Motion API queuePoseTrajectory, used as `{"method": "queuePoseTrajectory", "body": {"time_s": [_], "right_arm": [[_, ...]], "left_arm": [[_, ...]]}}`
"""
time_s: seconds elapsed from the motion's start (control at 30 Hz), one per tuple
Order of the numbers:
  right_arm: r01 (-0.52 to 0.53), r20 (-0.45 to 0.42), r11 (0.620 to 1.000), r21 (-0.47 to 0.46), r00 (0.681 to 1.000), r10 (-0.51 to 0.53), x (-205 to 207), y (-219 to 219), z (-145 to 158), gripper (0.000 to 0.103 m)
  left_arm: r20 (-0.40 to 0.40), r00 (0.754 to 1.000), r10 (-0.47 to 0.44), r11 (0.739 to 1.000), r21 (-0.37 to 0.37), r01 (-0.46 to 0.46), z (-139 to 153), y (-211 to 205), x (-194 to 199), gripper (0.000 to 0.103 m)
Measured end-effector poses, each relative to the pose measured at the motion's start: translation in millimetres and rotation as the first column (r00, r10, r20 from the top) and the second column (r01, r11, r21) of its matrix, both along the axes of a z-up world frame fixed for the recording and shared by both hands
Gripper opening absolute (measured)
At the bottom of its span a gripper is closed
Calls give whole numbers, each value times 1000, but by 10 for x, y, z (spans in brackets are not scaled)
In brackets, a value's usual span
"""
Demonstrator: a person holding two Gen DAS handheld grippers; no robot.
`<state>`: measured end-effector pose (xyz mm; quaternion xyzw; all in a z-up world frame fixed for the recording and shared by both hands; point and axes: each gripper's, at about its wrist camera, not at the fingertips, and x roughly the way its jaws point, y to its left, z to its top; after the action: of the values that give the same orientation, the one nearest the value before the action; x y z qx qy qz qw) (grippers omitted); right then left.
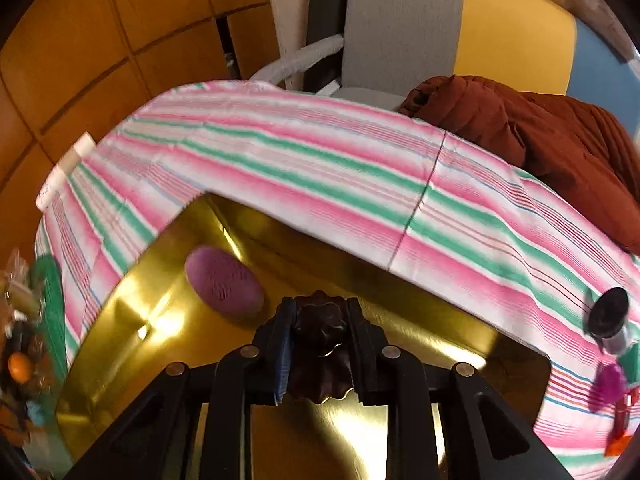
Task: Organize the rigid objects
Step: 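Lower the brown spiky brush into the gold tray and open the right tool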
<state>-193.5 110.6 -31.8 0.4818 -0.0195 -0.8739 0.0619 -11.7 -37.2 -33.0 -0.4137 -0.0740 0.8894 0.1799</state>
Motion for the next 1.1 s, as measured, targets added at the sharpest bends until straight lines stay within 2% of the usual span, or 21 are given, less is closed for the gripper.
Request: {"method": "queuePoseTrajectory", "body": {"time_s": [0.07,0.1,0.13,0.2,0.3,0.4,0.67,1.1], "right_arm": [[13,-8,999,-44,1000,-13,-46,22,3,25],[24,-18,998,-59,1000,-25,-54,29,13,29],[29,-27,997,-75,999,-31,-57,40,33,40],[44,-48,995,-90,998,-48,-8,84,100,49],[53,-68,996,-75,996,-58,61,98,184,51],[43,-50,996,-75,998,-47,160,141,228,56],[-4,-89,999,-32,996,1,615,237,333,62],[2,-113,1000,18,994,1,1206,450,380,63]], "left_arm": [[6,1000,4,1000,-4,-4,-14,-7,2,69],[7,1000,9,1000,-5,-9,-18,-10,4,69],[7,1000,12,1000,-4,-12,-19,-12,5,69],[9,1000,14,1000,-4,-14,-19,-5,8,69],[7,1000,16,1000,-5,-16,-22,2,28,69],[7,1000,14,1000,-11,-14,-27,40,54,69],[3,1000,-1,1000,-26,1,-23,142,110,69],[-9,999,-34,998,-53,34,13,292,273,69]]}}
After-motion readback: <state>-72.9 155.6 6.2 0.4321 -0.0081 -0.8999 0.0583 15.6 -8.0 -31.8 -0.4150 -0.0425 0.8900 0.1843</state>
